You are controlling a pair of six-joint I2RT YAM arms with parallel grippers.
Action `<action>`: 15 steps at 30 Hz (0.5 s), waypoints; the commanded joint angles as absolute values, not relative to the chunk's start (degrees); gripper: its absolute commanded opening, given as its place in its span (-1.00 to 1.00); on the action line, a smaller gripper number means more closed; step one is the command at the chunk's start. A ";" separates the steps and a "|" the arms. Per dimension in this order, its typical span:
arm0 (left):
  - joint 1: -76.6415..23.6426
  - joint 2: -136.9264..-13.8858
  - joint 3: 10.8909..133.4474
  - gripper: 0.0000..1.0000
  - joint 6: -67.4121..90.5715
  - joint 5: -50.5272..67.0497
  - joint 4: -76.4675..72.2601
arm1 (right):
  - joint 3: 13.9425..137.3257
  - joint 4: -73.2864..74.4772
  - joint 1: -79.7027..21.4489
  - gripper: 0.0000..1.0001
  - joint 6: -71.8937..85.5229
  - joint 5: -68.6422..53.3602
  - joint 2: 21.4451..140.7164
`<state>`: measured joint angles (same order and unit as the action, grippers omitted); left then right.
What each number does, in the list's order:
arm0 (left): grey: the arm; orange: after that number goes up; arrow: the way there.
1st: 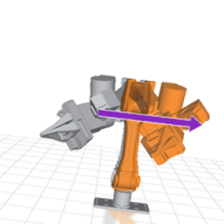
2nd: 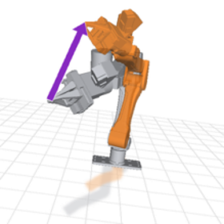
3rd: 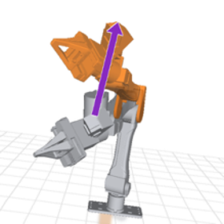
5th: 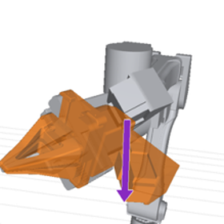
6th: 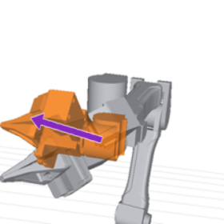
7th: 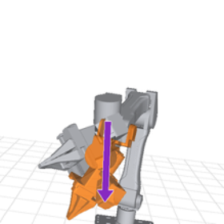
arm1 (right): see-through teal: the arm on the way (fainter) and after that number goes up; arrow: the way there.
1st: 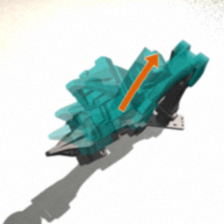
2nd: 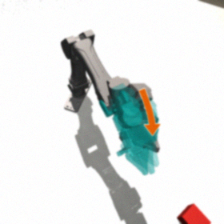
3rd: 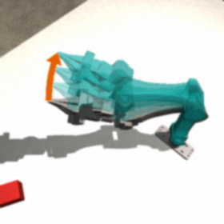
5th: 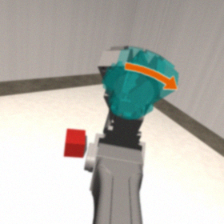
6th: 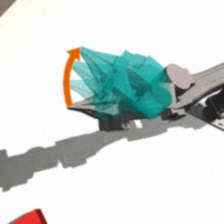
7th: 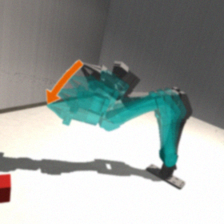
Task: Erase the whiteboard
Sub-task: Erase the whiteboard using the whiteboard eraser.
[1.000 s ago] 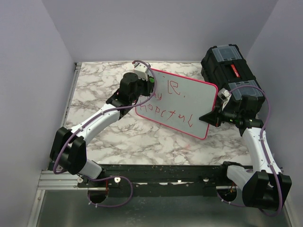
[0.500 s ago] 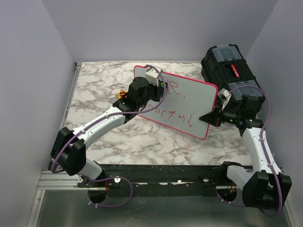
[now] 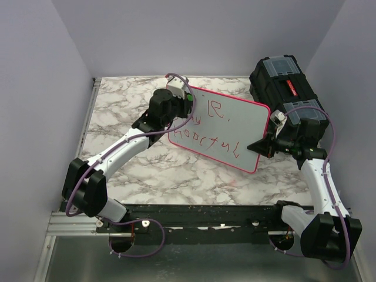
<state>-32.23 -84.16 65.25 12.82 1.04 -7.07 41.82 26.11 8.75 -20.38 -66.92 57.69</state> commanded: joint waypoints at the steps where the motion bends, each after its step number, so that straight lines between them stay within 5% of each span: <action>1: -36.76 -84.70 68.66 -1.00 12.75 2.91 -5.74 | 42.80 24.52 8.48 -0.99 -24.02 -69.26 56.11; 15: -32.83 -86.46 71.08 -1.00 12.45 1.97 -3.64 | 42.82 24.77 8.48 -0.99 -24.13 -69.17 55.52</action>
<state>-37.91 -85.80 70.37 12.49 1.78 -4.78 41.82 26.26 8.75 -20.29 -66.87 57.52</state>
